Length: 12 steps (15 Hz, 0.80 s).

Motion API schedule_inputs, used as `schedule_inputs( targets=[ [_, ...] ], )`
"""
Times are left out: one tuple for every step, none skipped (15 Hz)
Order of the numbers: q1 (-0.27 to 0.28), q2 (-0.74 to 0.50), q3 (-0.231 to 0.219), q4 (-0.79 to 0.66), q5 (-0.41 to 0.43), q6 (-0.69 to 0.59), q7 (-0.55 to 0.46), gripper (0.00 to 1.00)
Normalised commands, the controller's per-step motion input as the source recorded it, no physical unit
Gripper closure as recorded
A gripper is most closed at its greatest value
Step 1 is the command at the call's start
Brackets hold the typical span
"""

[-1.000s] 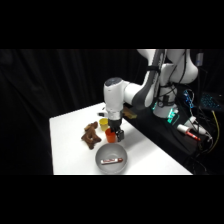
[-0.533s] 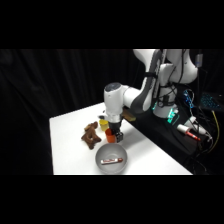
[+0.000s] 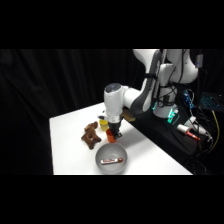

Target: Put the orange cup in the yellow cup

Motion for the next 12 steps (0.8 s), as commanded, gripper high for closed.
schedule_inputs(
  targets=[
    [0.157,-0.17,-0.174,0.01,-0.27,-0.09,0.25,1.0],
    [0.125,-0.26,-0.154,0.0,-0.245,-0.16,0.21,1.0],
    [0.089,-0.32,-0.124,-0.01,-0.205,-0.22,0.16,0.98],
    [0.074,-0.38,-0.116,-0.01,-0.194,-0.31,0.16,0.98],
    [0.034,-0.42,-0.074,-0.01,-0.157,-0.36,0.11,0.98],
    [-0.01,-0.44,-0.034,0.0,-0.124,-0.4,0.07,0.98],
    [-0.039,-0.42,-0.008,0.02,-0.117,-0.41,0.06,0.98],
    [-0.057,-0.39,0.008,0.03,-0.135,-0.39,0.07,0.98],
    [-0.077,-0.36,0.021,0.03,-0.151,-0.36,0.07,0.98],
    [-0.097,-0.32,0.035,0.04,-0.154,-0.33,0.07,0.98],
    [-0.123,-0.28,0.041,0.06,-0.149,-0.32,0.04,0.98],
    [-0.137,-0.25,0.045,0.06,-0.148,-0.3,0.04,0.98]
  ],
)
